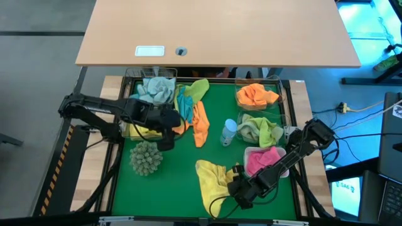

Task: Sort microfiber towel by color & place in baskets
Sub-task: Put the yellow microfiber towel into the bottom left transparent bin

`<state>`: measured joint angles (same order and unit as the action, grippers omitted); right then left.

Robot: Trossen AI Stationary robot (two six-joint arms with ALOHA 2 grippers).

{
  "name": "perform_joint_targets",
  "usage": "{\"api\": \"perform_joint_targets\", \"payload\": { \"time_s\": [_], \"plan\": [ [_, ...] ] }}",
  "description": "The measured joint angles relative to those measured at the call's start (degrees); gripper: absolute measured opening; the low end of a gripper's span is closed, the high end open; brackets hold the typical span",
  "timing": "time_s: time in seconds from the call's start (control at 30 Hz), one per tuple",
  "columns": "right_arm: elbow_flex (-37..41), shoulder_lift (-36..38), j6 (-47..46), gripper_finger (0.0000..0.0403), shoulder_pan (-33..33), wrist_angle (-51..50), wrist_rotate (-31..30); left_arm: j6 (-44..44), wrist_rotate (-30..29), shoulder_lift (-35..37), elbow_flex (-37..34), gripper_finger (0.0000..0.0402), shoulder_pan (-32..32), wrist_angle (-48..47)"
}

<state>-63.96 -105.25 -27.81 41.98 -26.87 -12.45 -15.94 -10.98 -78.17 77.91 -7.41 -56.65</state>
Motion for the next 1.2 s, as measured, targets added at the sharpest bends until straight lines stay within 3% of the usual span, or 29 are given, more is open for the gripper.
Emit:
{"api": "perform_joint_targets", "payload": {
  "time_s": [0.23,0.43,0.67,0.97,1.2],
  "plan": [
    [0.0,0.0,0.0,0.0009,0.0,0.1,0.5,-0.2,0.0,0.0,0.0,0.0157,-2.1,1.9],
    [0.0,0.5,-0.2,0.0025,0.0,-0.1,-0.3,-0.3,0.0,0.0,0.0,0.0157,-3.5,2.5],
    [-0.1,5.9,1.7,0.0007,-1.8,-0.4,-1.6,-0.3,0.0,-0.3,0.0,0.0157,-5.1,2.8],
    [-0.1,12.4,5.8,0.0005,-8.1,0.2,-2.6,0.3,0.0,-0.6,-0.1,0.0157,-7.9,9.7],
    [-0.4,13.2,10.6,0.0008,-11.4,1.2,-2.1,4.2,0.1,-4.9,-0.1,0.0157,-9.8,17.4]
  ]
}}
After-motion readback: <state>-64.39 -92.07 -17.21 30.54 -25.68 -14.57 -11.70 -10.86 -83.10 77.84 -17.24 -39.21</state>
